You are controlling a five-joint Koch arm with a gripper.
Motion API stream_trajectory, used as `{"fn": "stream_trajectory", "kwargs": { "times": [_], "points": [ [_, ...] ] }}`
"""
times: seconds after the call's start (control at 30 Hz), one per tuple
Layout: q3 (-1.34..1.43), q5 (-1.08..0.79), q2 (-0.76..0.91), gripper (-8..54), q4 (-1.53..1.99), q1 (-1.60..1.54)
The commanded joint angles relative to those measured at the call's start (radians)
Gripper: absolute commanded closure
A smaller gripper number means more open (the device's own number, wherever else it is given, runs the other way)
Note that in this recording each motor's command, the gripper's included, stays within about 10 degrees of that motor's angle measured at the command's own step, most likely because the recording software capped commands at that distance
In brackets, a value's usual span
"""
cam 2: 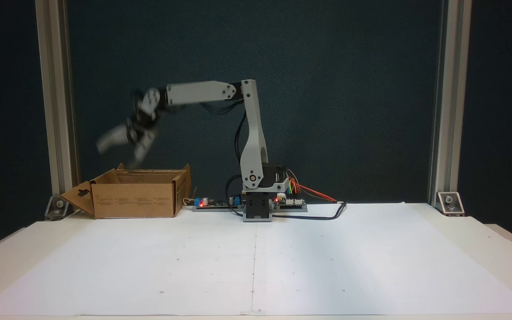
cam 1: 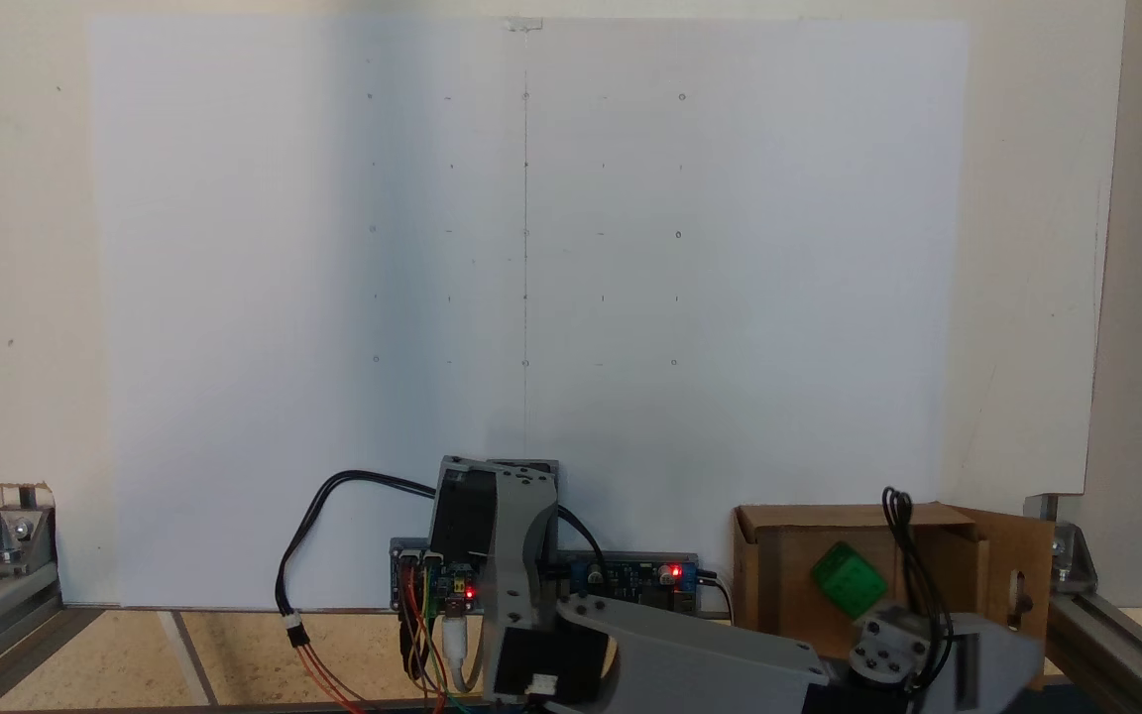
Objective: Grasp a green dice and put it in the bin.
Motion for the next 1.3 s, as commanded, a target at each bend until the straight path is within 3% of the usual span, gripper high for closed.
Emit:
{"fn": "stream_trajectory", "kwargs": {
  "times": [0.0,0.13,0.8,1.27],
  "points": [
    [-0.129,0.162,0.1,3.2,0.021,-0.138],
    [-0.175,0.321,0.209,3.2,0.021,-0.376],
    [-0.052,0.324,0.439,2.1,0.026,-1.706],
    [0.563,0.324,0.68,1.8,-0.454,-1.766]
  ]
}}
